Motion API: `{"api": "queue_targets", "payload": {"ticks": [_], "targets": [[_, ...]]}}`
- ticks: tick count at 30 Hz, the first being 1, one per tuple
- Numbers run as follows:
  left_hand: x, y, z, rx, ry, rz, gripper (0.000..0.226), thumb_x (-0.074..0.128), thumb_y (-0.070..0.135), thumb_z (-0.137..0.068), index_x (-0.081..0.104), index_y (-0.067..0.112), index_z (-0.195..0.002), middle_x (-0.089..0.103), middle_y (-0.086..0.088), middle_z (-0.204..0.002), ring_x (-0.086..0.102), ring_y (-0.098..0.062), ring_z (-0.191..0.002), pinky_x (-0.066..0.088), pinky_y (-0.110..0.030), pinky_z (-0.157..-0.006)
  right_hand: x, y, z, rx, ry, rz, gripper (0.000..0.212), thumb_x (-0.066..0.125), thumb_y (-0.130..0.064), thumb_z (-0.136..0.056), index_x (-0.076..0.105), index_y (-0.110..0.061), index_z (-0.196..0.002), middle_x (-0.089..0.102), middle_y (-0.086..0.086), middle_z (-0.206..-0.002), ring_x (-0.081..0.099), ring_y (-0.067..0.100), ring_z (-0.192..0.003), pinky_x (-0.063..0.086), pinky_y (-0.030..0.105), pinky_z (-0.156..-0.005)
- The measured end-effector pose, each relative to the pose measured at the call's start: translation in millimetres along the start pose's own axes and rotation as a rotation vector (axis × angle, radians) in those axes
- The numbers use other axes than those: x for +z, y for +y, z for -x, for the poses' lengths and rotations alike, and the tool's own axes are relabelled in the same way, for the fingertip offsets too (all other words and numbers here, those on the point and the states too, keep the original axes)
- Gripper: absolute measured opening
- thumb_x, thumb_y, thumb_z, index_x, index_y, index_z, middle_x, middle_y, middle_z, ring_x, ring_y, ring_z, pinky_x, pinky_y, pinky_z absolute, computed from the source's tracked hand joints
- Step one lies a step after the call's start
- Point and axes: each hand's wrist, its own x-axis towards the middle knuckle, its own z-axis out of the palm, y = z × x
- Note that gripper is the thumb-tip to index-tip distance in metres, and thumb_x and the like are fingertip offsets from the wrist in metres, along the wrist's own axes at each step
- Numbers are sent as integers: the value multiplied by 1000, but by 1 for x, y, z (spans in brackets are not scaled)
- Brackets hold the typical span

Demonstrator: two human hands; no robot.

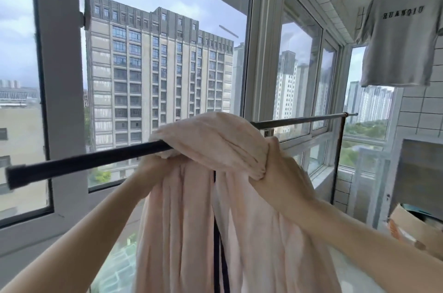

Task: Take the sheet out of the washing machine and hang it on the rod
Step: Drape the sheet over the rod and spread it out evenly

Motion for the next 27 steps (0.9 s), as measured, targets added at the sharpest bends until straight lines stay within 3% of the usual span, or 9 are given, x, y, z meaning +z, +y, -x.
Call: {"api": "queue_targets", "payload": {"ticks": [3, 6, 9, 12, 14, 17, 20, 25, 27], "targets": [[0, -11, 14, 61, -79, -6, 20, 79, 11, -78, 69, 25, -88, 71, 8, -81, 68, -5, -78, 50, -16, -60, 28, -1, 17, -11, -4, 9, 83, 56, -44, -87, -3, -33, -144, 46, 1, -119, 63, 30, -74, 49, 37, -63], [2, -25, 26, 86, -124, -7, 29, 76, 12, -82, 65, 31, -101, 71, 2, -97, 67, -12, -92, 54, -24, -75, 54, 4, 24, -218, 128, 291, 106, 75, -16, -74, 1, -24, -151, 48, 19, -104, 37, 24, -35, 32, 26, -34], [5, -35, 35, 162, -133, -77, 38, 71, 12, -86, 59, 25, -119, 67, 4, -109, 63, -9, -104, 53, -38, -93, 63, 3, 28, -352, 184, 343, 107, 63, 10, -63, 14, -30, -149, 50, 27, -104, 21, 17, -39, 20, 24, -39], [8, -39, 50, 290, -46, -131, 68, 69, 2, -84, 32, 16, -139, 54, 17, -118, 52, 11, -110, 48, -15, -90, 64, -5, 32, -340, 166, 301, 95, 50, 8, -68, 14, -37, -143, 51, 31, -111, 28, 19, -42, 24, 25, -41], [8, -39, 58, 367, -42, -120, 76, 69, 3, -85, 19, 17, -141, 52, 13, -122, 52, 7, -114, 49, -17, -89, 64, -7, 34, -292, 88, 235, 90, 48, 4, -72, 13, -41, -141, 47, 32, -120, 42, 24, -44, 28, 27, -42], [4, -41, 61, 484, -77, -142, 68, 69, 13, -86, 25, 33, -134, 55, 14, -123, 55, -3, -116, 49, -21, -91, 66, -10, 40, -259, 0, 154, 89, 61, -14, -80, 5, -49, -140, 26, 26, -141, 61, 38, -78, 44, 33, -51], [3, -46, 61, 514, -56, -240, 60, 56, 8, -84, 31, 39, -128, 58, 6, -113, 59, -7, -101, 51, -30, -81, 71, -11, 47, -241, -19, 77, 92, 61, -27, -85, -7, -55, -141, 13, 18, -147, 56, 41, -107, 56, 43, -68], [8, -64, 75, 675, 81, -451, 55, 43, -12, -74, 38, 16, -121, 48, -5, -107, 48, -17, -85, 46, -35, -63, 64, -25, 35, -251, 8, 63, 100, 51, 6, -77, 2, -50, -143, 26, 6, -115, 51, 27, -73, 41, 31, -51], [10, -77, 88, 680, 69, -561, 51, 35, -7, -78, 36, 13, -125, 44, -8, -115, 50, -29, -86, 48, -40, -59, 55, -36, 26, -266, 81, 72, 92, 44, 6, -76, 12, -48, -143, 29, 7, -113, 43, 21, -74, 36, 30, -54]]}}
